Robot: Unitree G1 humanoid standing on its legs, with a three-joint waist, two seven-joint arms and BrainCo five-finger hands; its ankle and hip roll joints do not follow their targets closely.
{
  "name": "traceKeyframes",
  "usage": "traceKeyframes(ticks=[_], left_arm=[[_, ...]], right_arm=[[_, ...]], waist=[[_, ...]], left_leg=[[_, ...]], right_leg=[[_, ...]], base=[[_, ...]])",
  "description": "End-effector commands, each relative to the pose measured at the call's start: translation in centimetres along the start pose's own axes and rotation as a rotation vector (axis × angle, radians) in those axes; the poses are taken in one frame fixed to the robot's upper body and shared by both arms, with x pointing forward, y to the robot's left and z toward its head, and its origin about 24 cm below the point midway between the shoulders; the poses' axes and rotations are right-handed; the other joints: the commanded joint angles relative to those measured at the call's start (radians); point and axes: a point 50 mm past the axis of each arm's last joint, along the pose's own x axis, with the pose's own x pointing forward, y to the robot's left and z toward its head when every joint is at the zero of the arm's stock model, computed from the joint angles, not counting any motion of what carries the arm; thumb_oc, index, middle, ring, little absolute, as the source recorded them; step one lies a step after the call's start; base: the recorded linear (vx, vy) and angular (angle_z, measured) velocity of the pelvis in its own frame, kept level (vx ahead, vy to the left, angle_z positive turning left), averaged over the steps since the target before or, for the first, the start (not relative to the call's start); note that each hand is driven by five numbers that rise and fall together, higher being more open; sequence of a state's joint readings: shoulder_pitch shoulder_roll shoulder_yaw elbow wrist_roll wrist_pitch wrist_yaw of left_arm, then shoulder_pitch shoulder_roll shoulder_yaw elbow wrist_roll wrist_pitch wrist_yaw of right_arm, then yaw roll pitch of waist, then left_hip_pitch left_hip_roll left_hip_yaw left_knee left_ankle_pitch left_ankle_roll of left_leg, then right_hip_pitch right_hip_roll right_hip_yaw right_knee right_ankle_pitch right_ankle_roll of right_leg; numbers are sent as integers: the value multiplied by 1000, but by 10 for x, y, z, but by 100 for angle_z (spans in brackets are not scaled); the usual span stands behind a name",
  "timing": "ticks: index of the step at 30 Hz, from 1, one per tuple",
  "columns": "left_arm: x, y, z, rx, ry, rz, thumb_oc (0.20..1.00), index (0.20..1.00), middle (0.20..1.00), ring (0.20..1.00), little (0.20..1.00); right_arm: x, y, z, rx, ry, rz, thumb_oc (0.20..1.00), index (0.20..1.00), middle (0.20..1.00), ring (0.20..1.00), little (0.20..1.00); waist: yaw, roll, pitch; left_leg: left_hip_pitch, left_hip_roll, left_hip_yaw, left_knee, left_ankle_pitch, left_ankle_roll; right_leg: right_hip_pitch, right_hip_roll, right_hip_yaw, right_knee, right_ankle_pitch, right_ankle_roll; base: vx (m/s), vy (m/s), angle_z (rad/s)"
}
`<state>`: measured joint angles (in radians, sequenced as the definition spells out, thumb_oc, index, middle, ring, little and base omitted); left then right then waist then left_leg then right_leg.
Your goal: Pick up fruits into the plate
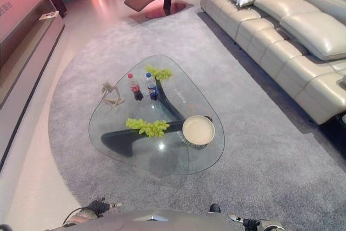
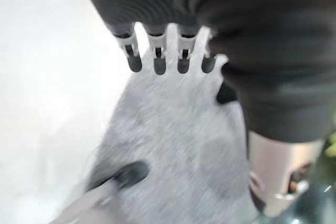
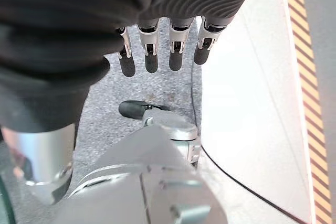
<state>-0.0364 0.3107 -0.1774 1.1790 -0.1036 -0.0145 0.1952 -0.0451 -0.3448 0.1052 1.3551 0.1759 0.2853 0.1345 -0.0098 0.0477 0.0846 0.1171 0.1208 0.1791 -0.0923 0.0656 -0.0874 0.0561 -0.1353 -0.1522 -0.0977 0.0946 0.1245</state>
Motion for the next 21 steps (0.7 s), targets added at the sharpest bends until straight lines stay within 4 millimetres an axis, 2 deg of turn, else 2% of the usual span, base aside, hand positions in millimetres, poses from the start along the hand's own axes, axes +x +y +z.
traceKeyframes(ticks=[1,2,4,7,15,17,18,21], left_arm=[[7,42,62,-98,-214,195,1000,1000,1000,1000,1000],[6,49,75,-109,-261,228,1000,1000,1000,1000,1000],[1,67,115,-161,-377,307,1000,1000,1000,1000,1000],[-9,85,151,-160,-503,382,1000,1000,1000,1000,1000],[-53,140,235,124,-819,635,1000,1000,1000,1000,1000],[-69,154,258,221,-883,743,1000,1000,1000,1000,1000],[-84,167,277,285,-926,833,1000,1000,1000,1000,1000],[-105,183,299,391,-971,930,1000,1000,1000,1000,1000]], right_arm=[[-6,-2,29,-22,-54,-7,1000,1000,1000,1000,1000],[-7,-4,35,-17,-75,-9,1000,1000,1000,1000,1000],[-13,-5,59,-1,-154,-12,1000,1000,1000,1000,1000],[-17,-5,70,30,-208,-7,1000,1000,1000,1000,1000],[-28,-15,94,109,-335,23,1000,1000,1000,1000,1000],[-32,-20,101,110,-357,16,1000,1000,1000,1000,1000],[-36,-26,108,95,-378,11,1000,1000,1000,1000,1000],[-41,-32,114,70,-409,7,1000,1000,1000,1000,1000]], waist=[[-18,-20,59],[-20,-18,70],[-25,-12,116],[-32,-11,153],[-45,-25,261],[-49,-28,296],[-53,-29,329],[-56,-34,374]], left_leg=[[-12,-16,-32,14,-107,17],[-25,-16,-34,19,-104,16],[-69,-15,-37,25,-91,15],[-93,-16,-33,20,-81,17],[-198,-27,-27,45,-60,15],[-232,-33,-23,56,-56,15],[-258,-37,-18,63,-51,14],[-306,-44,-18,89,-47,14]], right_leg=[[40,-1,-16,41,-124,-4],[26,-2,-10,47,-124,-6],[-21,0,5,62,-120,-13],[-49,5,14,64,-113,-16],[-151,12,33,95,-102,-23],[-182,15,37,105,-98,-25],[-210,17,35,120,-96,-26],[-267,18,32,161,-96,-26]], base=[[-84,48,-2],[-214,61,-5],[-317,59,-6],[-153,32,-3],[-118,4,-2],[-146,8,0],[-158,14,-3],[-91,-12,-2]])
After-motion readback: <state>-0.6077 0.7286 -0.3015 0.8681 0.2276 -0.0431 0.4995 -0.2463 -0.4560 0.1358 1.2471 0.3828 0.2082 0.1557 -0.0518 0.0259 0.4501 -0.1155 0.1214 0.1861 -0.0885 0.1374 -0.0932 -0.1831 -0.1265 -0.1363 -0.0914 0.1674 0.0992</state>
